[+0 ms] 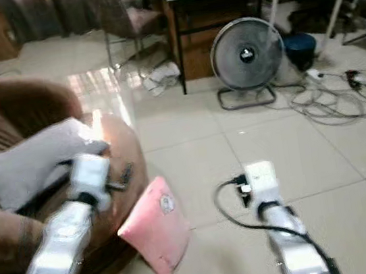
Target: Move the pillow to the sofa from floor
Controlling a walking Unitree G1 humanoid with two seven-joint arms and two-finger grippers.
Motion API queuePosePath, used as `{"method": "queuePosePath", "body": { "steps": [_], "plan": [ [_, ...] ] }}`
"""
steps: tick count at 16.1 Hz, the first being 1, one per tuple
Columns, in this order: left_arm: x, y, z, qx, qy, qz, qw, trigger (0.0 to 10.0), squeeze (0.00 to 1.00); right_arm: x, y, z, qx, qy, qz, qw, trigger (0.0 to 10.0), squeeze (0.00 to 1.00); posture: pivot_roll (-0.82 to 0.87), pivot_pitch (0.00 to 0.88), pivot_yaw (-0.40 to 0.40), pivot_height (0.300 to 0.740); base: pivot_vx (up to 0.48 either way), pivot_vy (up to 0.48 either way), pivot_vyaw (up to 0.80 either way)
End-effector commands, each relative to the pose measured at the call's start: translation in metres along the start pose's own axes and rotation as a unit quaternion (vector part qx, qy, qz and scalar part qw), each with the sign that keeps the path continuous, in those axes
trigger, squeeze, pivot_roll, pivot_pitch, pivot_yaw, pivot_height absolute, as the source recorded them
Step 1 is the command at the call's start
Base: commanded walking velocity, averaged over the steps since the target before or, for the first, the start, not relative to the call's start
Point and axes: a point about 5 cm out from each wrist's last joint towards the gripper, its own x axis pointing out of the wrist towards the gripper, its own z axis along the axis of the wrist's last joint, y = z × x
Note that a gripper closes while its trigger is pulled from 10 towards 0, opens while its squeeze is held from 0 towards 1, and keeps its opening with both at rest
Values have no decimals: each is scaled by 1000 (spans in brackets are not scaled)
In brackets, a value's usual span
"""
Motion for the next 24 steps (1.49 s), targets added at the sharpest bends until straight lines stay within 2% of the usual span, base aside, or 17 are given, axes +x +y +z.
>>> {"method": "queuePosePath", "body": {
  "steps": [1,11,14,19,22,24],
  "plan": [
    [-2,12,0,7,0,12,1000,10000,0,1,4,7,5,-17,2,1000,10000,0,-42,0,42,740,330,0,0],
    [0,10,-3,2,7,6,1000,10000,0,-1,6,11,7,-27,-4,1000,10000,0,-47,0,48,740,326,0,0],
    [-2,12,-17,-4,54,25,998,10000,0,0,8,12,4,-22,4,1000,10000,0,-44,0,42,740,0,0,0],
    [-10,18,-19,-2,57,40,998,10000,0,6,13,12,1,-19,19,1000,10000,0,-16,0,16,740,0,0,0],
    [-15,17,-18,-2,57,42,997,10000,0,9,15,10,7,-12,22,1000,10000,0,5,0,11,740,0,0,0],
    [-14,16,-17,-2,53,36,998,10000,0,9,16,10,10,-12,19,1000,10000,0,-2,0,21,722,0,0,0]
  ]
}}
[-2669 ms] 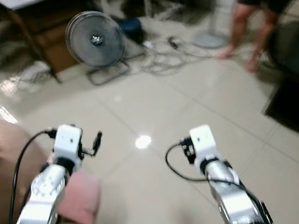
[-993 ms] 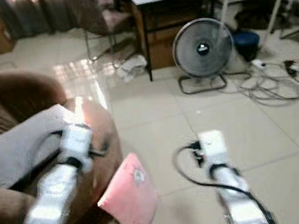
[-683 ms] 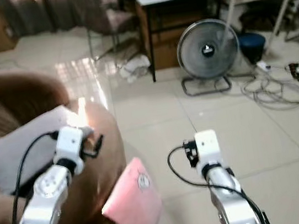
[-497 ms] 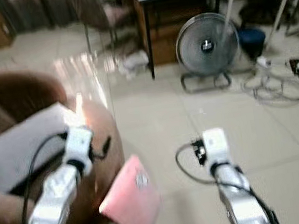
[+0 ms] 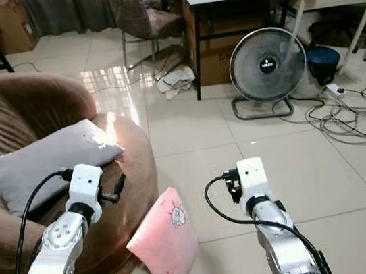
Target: Move the pillow to the sofa from floor
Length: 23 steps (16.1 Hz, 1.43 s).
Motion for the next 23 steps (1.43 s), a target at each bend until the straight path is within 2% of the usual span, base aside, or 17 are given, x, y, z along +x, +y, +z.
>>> {"method": "queuePosePath", "body": {
  "steps": [1,4,6,13,19,23],
  "plan": [
    [1,1,6,7,-14,-4,1000,10000,0,-1,-2,-1,3,0,-7,1000,10000,0,-5,0,25,712,0,0,0],
    [5,-1,13,18,-28,-12,999,10000,0,-2,-5,-1,4,-2,-14,1000,10000,0,-16,0,36,687,0,0,0],
    [7,-2,15,12,-30,-12,999,10000,0,-4,-6,-2,6,-2,-18,1000,10000,0,-20,0,39,667,0,0,0],
    [8,-3,17,15,-35,-16,999,10000,0,-5,-6,-3,7,-1,-19,1000,10000,0,-22,0,40,587,0,0,0],
    [9,-5,21,15,-46,-31,998,10000,0,-5,-5,-1,6,-4,-20,1000,10000,0,-26,0,43,577,0,0,0],
    [10,-7,22,12,-49,-38,998,10000,0,-5,-5,-1,5,-4,-20,1000,10000,0,-28,0,43,577,308,0,0]
  ]
}}
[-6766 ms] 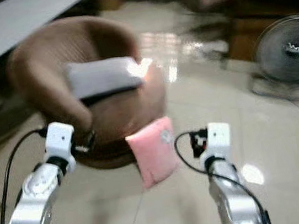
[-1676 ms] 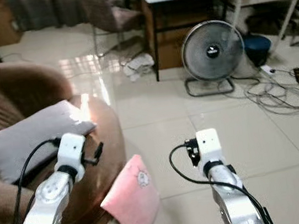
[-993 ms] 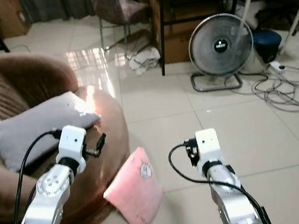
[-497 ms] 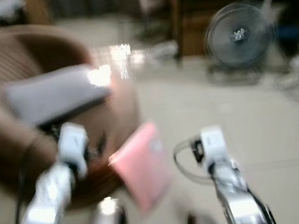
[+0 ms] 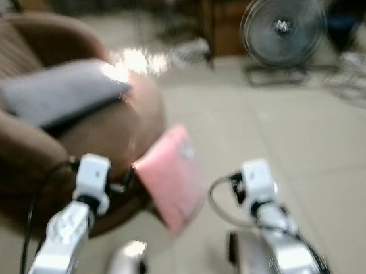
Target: Move the pillow to the sofa from floor
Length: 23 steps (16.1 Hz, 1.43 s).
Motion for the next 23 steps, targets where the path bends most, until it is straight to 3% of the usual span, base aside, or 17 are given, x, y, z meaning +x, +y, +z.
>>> {"method": "queuePosePath", "body": {
  "steps": [1,19,23],
  "plan": [
    [3,-1,8,1,-15,-4,1000,10000,0,2,-6,9,-7,-15,-9,1000,10000,0,-29,0,43,577,334,0,0],
    [3,0,9,3,-16,-5,1000,10000,0,2,-8,8,-10,-12,-11,1000,10000,0,-28,0,46,577,347,0,-109],
    [3,2,9,4,-14,-1,1000,10000,0,2,-4,8,-27,-13,17,999,10000,0,-26,0,47,577,343,0,0]
  ]
}}
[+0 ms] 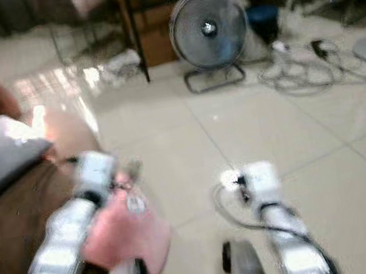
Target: Move the pillow to the sofa from floor
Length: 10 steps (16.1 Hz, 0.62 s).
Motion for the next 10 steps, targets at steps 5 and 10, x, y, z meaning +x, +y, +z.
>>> {"method": "queuePosePath", "body": {
  "steps": [5,10],
  "plan": [
    [-8,19,-4,11,11,22,1000,10000,0,3,20,7,11,-11,38,999,10000,0,-20,0,49,577,179,0,480],
    [-8,15,-7,18,18,-4,1000,10000,0,6,24,1,11,6,62,998,10000,0,-20,0,54,577,0,0,0]
  ]
}}
